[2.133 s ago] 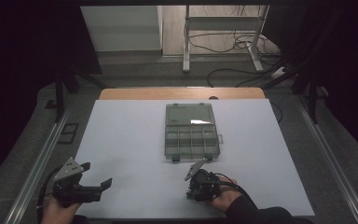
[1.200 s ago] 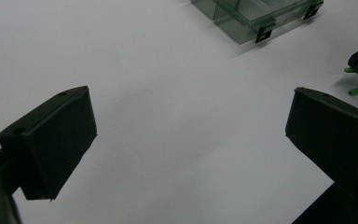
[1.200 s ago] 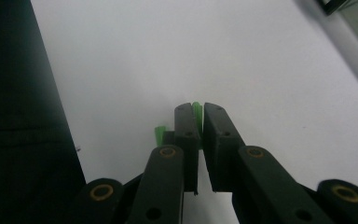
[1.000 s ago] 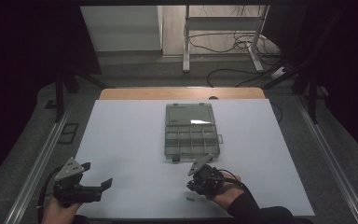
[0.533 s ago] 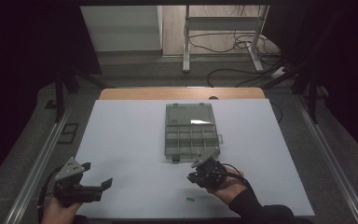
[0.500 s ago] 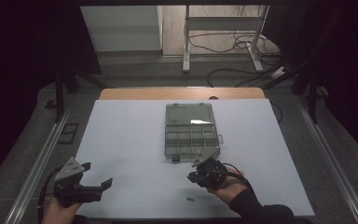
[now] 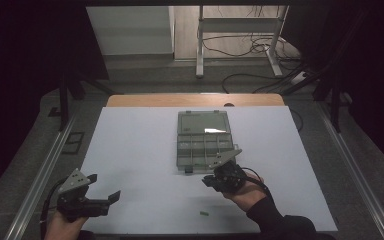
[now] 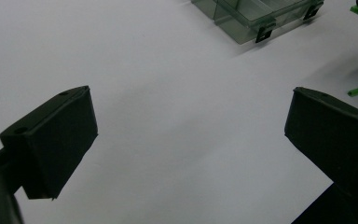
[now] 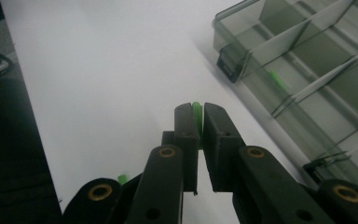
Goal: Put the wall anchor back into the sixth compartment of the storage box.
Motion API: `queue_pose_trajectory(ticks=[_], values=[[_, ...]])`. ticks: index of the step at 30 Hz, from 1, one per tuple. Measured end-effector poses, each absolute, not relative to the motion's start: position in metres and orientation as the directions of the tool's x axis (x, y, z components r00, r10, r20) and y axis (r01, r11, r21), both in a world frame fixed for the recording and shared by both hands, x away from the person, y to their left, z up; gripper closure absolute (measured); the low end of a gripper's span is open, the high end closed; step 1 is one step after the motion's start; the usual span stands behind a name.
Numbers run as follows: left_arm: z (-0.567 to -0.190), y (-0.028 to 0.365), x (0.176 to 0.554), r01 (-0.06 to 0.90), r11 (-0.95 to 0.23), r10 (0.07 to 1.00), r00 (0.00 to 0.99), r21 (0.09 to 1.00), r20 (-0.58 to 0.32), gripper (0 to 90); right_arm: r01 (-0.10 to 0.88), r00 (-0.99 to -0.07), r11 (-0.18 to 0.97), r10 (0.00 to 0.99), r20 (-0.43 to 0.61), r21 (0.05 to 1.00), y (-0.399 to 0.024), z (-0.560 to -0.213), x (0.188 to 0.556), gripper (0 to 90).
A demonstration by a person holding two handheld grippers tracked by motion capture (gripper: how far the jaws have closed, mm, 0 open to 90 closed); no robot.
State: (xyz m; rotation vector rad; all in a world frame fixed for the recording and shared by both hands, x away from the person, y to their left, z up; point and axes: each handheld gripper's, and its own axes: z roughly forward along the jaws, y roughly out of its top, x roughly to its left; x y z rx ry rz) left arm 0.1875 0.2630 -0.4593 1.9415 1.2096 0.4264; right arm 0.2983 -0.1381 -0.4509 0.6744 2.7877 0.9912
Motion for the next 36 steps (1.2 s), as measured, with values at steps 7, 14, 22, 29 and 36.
queue_pose_trajectory(ticks=[7, 14, 22, 29, 36], values=[[-0.459, 0.263, 0.188, 0.598, -0.231, 0.864, 0.489, 0.768, -0.120, 2.9, 0.392, -0.883, 0.671, 0.465, 0.055, 0.629, -0.140, -0.450, 0.308, 82.8], [-0.459, 0.263, 0.188, 0.599, -0.231, 0.864, 0.488, 0.767, -0.121, 3.0, 0.402, -0.874, 0.647, 0.482, 0.061, 0.648, -0.143, -0.445, 0.318, 82.7], [-0.459, 0.262, 0.188, 0.596, -0.237, 0.863, 0.491, 0.767, -0.115, 3.0, 0.411, -0.863, 0.628, 0.502, 0.060, 0.661, -0.144, -0.442, 0.331, 82.6], [-0.459, 0.262, 0.188, 0.595, -0.240, 0.863, 0.493, 0.767, -0.113, 3.2, 0.425, -0.849, 0.603, 0.525, 0.065, 0.676, -0.143, -0.439, 0.346, 82.5], [-0.459, 0.262, 0.188, 0.592, -0.239, 0.862, 0.495, 0.770, -0.113, 3.3, 0.424, -0.847, 0.610, 0.528, 0.055, 0.670, -0.133, -0.444, 0.360, 82.4]])
